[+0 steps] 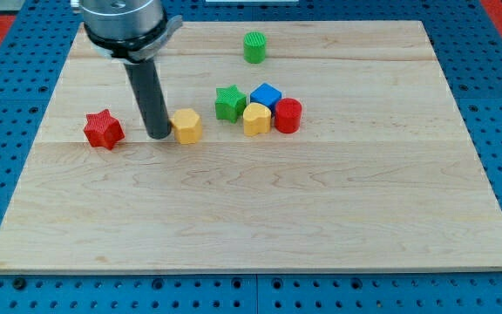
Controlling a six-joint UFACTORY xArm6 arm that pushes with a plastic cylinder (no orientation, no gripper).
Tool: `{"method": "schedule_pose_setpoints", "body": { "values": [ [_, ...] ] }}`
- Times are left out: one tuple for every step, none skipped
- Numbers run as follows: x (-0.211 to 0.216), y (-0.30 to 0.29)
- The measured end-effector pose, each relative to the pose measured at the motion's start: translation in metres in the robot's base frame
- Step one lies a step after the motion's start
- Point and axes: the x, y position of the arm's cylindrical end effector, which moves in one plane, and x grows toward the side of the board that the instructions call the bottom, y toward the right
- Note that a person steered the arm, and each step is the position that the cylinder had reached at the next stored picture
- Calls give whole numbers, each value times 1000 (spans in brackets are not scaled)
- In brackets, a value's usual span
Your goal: Push the red star closer to the yellow heart
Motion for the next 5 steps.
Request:
{"method": "schedule_pose_setpoints", "body": {
  "values": [
    [0, 21],
    [0, 44],
    [6, 51],
    [6, 12],
    [35, -3]
  ]
}}
